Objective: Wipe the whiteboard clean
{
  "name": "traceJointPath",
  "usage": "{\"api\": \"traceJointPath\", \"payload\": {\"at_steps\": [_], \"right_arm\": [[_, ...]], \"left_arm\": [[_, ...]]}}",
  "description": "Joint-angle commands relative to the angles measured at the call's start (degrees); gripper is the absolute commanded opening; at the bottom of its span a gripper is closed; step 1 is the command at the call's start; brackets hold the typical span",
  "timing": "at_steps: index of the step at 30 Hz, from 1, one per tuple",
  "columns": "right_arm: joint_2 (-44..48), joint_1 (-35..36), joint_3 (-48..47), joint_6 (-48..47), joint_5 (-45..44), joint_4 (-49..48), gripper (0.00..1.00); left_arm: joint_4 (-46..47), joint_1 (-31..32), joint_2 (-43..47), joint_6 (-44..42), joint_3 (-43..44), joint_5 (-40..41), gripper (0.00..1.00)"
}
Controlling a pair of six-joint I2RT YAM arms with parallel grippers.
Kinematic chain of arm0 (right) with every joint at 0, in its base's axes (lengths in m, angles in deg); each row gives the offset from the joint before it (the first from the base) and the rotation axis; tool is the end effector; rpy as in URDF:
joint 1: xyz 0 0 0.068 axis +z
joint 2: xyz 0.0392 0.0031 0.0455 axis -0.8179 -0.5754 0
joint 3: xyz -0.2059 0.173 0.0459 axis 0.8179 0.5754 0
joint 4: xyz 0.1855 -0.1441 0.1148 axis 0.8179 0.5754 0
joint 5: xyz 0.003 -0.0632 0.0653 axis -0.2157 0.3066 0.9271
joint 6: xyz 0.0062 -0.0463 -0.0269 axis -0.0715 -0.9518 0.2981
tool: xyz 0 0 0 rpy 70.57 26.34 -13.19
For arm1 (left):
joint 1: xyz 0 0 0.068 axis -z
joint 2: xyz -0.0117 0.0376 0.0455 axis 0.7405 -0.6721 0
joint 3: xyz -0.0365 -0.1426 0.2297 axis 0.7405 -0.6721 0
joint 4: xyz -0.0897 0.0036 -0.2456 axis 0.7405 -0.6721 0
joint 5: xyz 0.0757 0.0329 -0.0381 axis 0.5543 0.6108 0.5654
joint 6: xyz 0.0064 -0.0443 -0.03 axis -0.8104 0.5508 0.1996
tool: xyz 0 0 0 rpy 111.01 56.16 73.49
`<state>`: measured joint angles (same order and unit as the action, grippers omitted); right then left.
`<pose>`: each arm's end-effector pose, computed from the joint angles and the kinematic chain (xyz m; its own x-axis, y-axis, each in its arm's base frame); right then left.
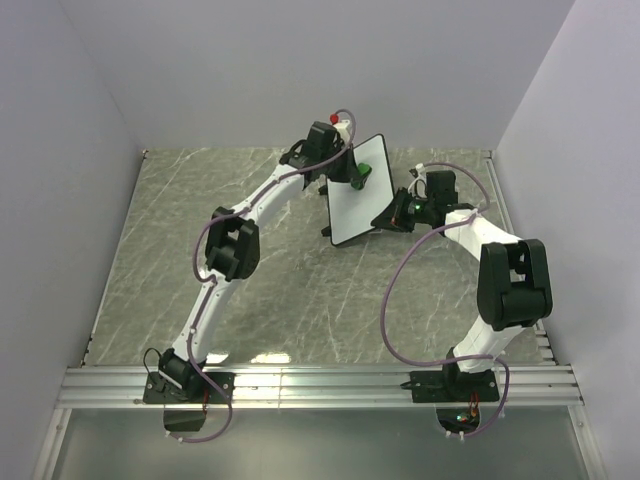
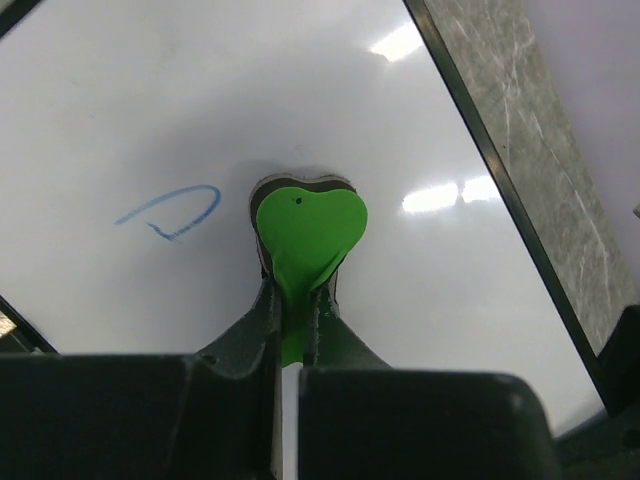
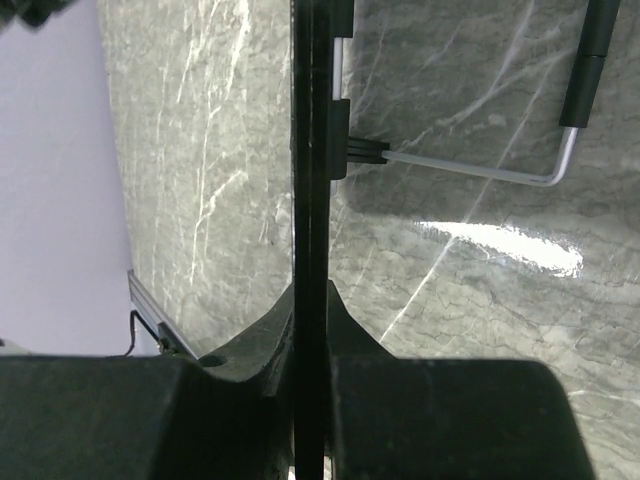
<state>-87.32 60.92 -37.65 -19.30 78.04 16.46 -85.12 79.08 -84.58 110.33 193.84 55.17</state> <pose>0.3547 0.0608 0.2082 -0.8705 0.2799 -0.4047 -0.1382 0.6504 0.7469 0.4879 -0.3115 0.2355 -0.7059 -0.0074 -0.7083 0.5051 0.6958 -0.5107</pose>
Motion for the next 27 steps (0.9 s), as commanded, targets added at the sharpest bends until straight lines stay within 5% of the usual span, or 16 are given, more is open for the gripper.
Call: {"api": "traceJointPath", "payload": {"at_steps": [1, 13, 27], "right_arm": [[-1.28, 4.76, 0.33, -5.33, -1.71, 4.38, 0.00], [2.77, 7.05, -0.38, -9.55, -2.59, 10.79, 0.00], [7.95, 9.43, 4.98, -9.37, 6.02, 12.12, 0.00]], "left_arm": [[-3.08, -2.12, -5.13, 1.08, 3.90, 1.92, 0.00], [-8.00, -4.07, -8.15, -6.47, 3.73, 2.19, 0.00], [-5.11, -3.01, 9.34, -6.04, -9.97, -3.00, 0.00]]}}
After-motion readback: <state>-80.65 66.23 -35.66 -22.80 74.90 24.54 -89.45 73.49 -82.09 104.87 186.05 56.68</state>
